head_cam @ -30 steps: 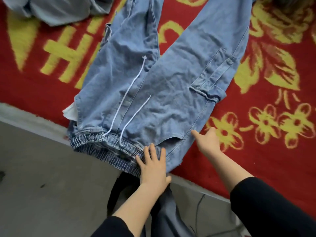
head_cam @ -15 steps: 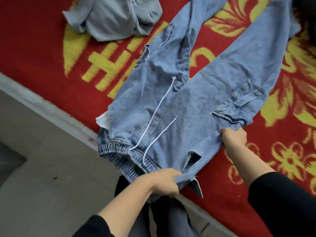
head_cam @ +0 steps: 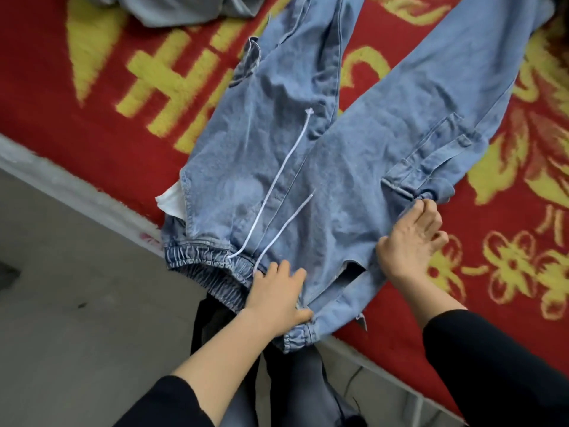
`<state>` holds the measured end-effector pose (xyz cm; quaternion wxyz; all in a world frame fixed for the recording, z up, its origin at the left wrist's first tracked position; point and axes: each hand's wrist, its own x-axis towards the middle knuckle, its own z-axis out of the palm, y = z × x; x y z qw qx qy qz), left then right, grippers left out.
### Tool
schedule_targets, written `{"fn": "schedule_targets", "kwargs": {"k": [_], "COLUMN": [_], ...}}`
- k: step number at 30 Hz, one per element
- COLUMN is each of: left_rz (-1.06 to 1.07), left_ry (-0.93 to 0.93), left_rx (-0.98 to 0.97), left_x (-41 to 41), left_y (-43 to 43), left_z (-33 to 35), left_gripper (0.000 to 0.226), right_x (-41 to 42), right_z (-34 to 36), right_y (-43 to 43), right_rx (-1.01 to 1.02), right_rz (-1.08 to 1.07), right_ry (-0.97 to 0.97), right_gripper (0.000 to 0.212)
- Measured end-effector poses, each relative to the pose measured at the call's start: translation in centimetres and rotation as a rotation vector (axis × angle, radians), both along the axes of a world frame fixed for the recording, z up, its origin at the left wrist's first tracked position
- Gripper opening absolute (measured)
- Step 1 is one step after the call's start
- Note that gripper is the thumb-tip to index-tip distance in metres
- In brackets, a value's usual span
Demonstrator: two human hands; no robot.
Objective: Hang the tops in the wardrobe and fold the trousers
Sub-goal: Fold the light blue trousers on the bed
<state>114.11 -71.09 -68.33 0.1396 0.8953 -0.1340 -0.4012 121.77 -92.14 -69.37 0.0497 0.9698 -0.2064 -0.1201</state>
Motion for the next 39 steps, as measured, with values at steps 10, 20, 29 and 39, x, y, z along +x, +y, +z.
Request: {"fn": "schedule_targets", "kwargs": {"k": [10, 20, 29, 39], "left_rz": [-0.131, -0.129, 0.036, 0.134], "left_ry": [-0.135, 0.098, -0.137, 0.103], "left_rx": [0.108, 0.037, 0.090, 0.145], "left_x": [-3.3, -2.0, -7.4, -4.0], "left_y": [-4.0, -6.8, -9.5, -10.8], "left_z": [-0.9, 1.3, -0.5, 0.6], "left_gripper": [0.068, 0.026, 0.069, 0.045], "right_x": [-0.9, -2.6, -2.9, 0.1], "right_z": [-1.5, 2.1, -0.5, 3.4], "right_y": [-2.2, -8.0, -6.9, -5.9], "right_rx": [0.243, 0.339, 0.718, 1.182], "right_rz": [0.008, -0.124, -0.920, -1.020], "right_ry": [0.242, 0.253, -0.043, -0.104], "right_gripper": [0.037, 0.010, 0.073, 0.023]}}
